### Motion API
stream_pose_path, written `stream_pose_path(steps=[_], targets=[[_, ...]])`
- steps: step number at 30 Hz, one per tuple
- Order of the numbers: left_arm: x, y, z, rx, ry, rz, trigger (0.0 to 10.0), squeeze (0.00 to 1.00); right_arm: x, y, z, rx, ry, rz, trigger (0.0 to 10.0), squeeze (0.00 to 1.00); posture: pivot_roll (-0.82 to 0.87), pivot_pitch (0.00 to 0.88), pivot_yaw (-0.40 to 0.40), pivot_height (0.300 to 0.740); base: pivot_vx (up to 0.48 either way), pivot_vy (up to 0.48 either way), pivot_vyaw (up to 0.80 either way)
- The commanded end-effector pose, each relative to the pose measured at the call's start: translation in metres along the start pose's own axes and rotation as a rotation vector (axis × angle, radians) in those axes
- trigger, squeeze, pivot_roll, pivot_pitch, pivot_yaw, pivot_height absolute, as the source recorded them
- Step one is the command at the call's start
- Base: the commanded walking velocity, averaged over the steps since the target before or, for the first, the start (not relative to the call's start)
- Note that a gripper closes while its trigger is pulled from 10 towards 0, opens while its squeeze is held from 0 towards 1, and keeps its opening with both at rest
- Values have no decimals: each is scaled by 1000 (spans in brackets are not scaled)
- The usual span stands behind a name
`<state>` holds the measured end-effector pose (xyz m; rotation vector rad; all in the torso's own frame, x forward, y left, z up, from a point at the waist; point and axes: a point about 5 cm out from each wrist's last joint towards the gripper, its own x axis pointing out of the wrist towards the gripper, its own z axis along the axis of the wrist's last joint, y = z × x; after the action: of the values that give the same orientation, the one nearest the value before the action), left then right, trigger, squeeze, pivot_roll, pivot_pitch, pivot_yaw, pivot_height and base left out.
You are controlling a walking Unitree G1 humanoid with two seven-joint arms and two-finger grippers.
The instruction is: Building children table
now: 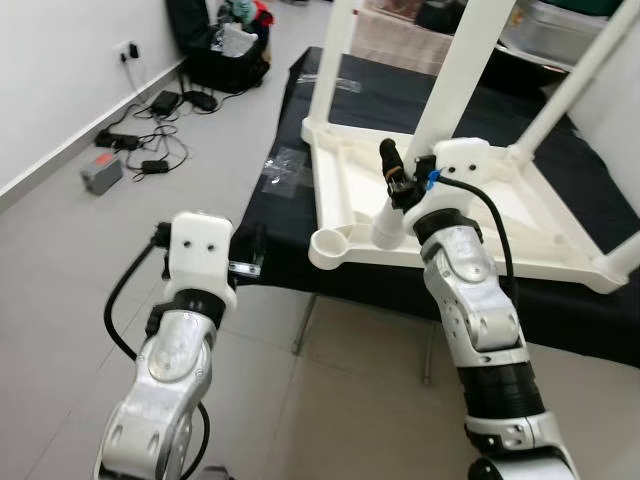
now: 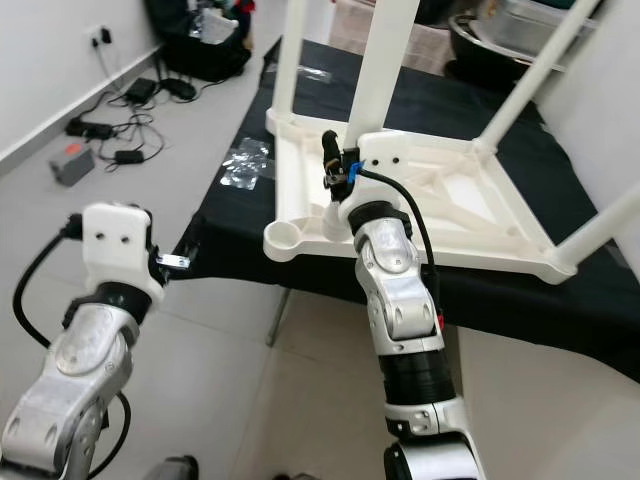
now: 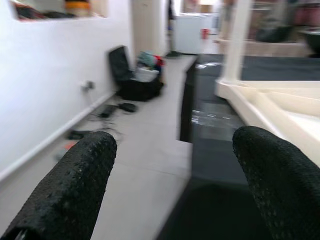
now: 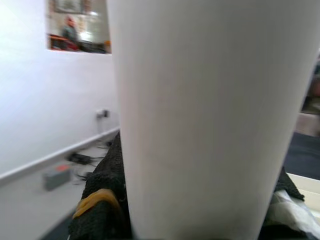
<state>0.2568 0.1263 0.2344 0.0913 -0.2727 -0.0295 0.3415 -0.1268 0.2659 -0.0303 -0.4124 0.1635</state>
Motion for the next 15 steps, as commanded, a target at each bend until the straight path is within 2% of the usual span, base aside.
stream_pose_path(steps=[1,13,15], targets=[[1,-3,-2,14,2,-6,10000,0,-1,2,-4,19,20,19,10000,0,74,148,-164,740,0,0,0],[13,3,0,54,-20,47,10000,0,-6,6,-3,30,-1,32,10000,0,74,146,-149,740,0,0,0],[13,3,1,58,-23,45,10000,0,-6,5,-2,32,-2,31,10000,0,76,145,-150,740,255,0,0]])
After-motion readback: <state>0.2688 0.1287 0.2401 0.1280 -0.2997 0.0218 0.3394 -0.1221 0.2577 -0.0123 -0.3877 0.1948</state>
